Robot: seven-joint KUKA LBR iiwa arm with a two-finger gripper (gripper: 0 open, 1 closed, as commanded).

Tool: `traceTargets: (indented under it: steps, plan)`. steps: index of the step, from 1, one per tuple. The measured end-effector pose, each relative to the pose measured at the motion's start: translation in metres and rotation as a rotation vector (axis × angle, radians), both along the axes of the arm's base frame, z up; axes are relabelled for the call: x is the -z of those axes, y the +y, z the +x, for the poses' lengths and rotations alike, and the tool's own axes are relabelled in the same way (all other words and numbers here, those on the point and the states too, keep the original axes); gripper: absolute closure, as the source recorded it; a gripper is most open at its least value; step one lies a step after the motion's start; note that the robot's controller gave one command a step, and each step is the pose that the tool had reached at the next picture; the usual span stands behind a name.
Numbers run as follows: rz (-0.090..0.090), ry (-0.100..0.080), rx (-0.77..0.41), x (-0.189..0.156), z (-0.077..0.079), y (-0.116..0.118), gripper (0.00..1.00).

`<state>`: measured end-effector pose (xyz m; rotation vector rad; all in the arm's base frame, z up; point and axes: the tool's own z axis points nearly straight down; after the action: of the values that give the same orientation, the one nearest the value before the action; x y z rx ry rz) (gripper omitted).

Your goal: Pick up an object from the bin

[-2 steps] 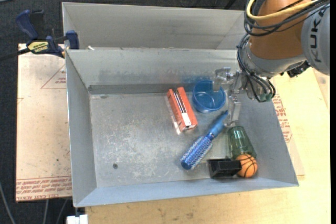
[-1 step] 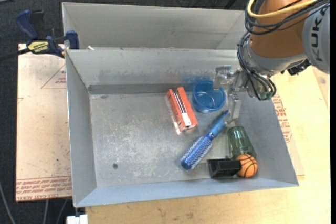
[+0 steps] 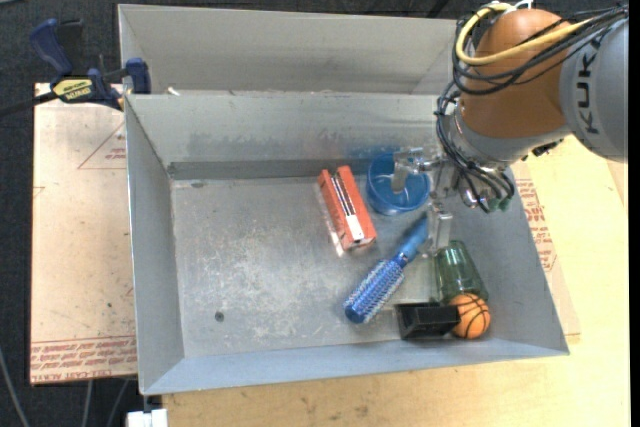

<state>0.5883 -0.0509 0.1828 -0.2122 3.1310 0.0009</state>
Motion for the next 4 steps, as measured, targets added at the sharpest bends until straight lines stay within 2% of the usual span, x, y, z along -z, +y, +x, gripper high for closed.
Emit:
traceTargets:
  steps: [1,2,3,4]
  plan:
    - [0.000,0.001,-0.363,0.025,-0.028,0.018,0.00]
    - [0.000,0.000,-0.543,0.036,-0.047,0.028,0.00]
    - [-0.003,-0.005,-0.723,0.087,-0.041,0.015,0.00]
    - [0.001,-0.003,-0.831,0.113,-0.031,0.011,1.00]
